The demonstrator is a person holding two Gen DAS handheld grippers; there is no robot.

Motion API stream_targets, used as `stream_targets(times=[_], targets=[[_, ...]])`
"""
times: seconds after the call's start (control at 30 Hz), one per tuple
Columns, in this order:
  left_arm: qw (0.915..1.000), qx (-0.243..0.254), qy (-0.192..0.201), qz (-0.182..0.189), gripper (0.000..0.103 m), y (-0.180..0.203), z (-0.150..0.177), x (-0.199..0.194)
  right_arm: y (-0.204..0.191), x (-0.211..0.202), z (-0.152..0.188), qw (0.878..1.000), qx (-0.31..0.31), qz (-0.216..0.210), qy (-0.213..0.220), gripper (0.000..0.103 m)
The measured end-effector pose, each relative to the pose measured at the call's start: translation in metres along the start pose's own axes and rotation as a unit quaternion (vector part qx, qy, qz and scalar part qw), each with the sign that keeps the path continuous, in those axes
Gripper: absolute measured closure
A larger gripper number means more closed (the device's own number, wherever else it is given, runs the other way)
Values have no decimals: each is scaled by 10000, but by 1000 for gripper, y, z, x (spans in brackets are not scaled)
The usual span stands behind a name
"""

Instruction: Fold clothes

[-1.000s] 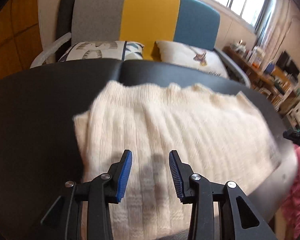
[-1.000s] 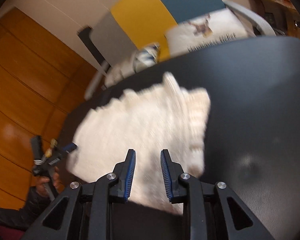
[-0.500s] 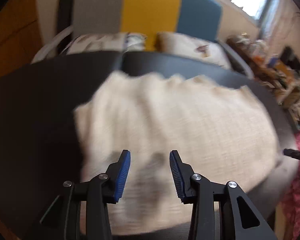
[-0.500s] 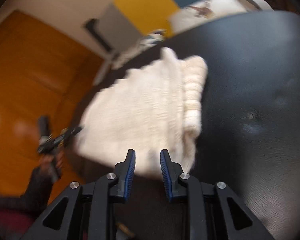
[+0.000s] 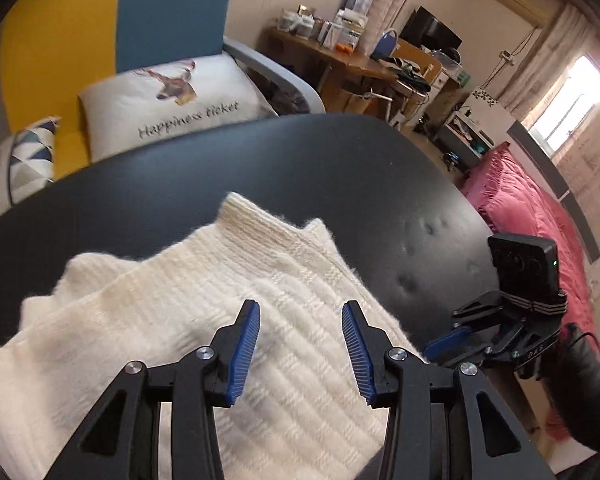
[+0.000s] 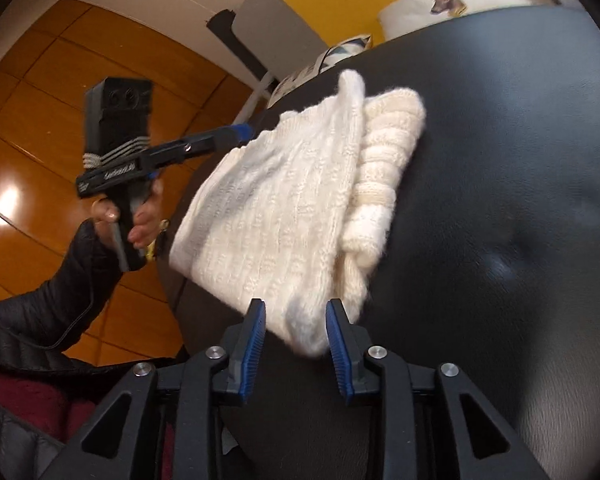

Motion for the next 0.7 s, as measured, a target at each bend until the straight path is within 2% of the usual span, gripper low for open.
stream_targets(times=[0.13, 0.2, 0.3, 0.43, 0.47, 0.5, 0.6, 0.7], targets=[[9998, -38, -182, 22, 58, -5, -3, 16, 7, 19, -5, 9989, 30, -262, -390, 69], [9996, 17, -294, -29, 58, -5, -3, 26, 2, 24, -6, 9959, -36, -685, -586, 68], [9987, 116, -496, -17, 58, -4, -1, 39, -14, 30, -8, 9903, -359, -988, -907, 68], [9963, 317, -802, -28, 58, 2, 14, 58, -30, 55, 0, 9735, -918, -628, -1998, 68], [9954, 374, -880, -46, 58, 4, 18, 63, -32, 59, 4, 9690, -1010, -494, -2198, 75], [9949, 415, -913, -60, 58, 6, 20, 65, -33, 63, 7, 9639, -1102, -360, -2397, 76], [9964, 262, -799, 137, 58, 6, 11, 56, -35, 61, 8, 9644, -1118, -154, -2392, 78], [9978, 155, -546, 356, 58, 5, -3, 48, -32, 59, 11, 9702, -925, -220, -2228, 78]])
Point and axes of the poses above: each gripper's, at about its wrist camera, not at the fingertips, and x roughly the way its jaws point, y to its right, z to its underside, the point moved 2 cm from there along x, roughly the way its jaws point
